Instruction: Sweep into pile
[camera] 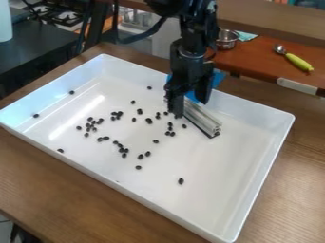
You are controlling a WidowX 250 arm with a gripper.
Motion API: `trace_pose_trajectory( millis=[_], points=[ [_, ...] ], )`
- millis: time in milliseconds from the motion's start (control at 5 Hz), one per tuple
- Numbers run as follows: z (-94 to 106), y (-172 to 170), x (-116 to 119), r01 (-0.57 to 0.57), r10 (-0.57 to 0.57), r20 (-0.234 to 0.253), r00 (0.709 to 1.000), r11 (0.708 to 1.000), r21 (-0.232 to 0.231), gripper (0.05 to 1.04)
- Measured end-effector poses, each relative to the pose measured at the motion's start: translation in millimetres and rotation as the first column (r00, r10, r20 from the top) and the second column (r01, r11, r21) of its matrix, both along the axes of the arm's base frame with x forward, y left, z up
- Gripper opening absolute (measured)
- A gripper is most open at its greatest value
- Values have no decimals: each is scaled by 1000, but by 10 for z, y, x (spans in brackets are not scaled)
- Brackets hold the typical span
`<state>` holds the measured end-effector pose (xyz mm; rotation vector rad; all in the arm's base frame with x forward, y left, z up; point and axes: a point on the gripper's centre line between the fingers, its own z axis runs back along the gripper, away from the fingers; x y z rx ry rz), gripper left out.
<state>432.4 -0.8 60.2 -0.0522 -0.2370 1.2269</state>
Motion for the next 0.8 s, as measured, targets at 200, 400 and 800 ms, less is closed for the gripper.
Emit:
trace_pose_trajectory(
  millis=[200, 400, 800],
  points=[
    [-29, 13, 11, -1, 1, 2, 1000, 1000, 5, 684],
    [-67, 20, 14, 4, -4, 3, 1000, 1000, 10, 394],
    [-150, 93, -97, 5, -5, 1, 1000, 1000, 20, 366]
  ],
)
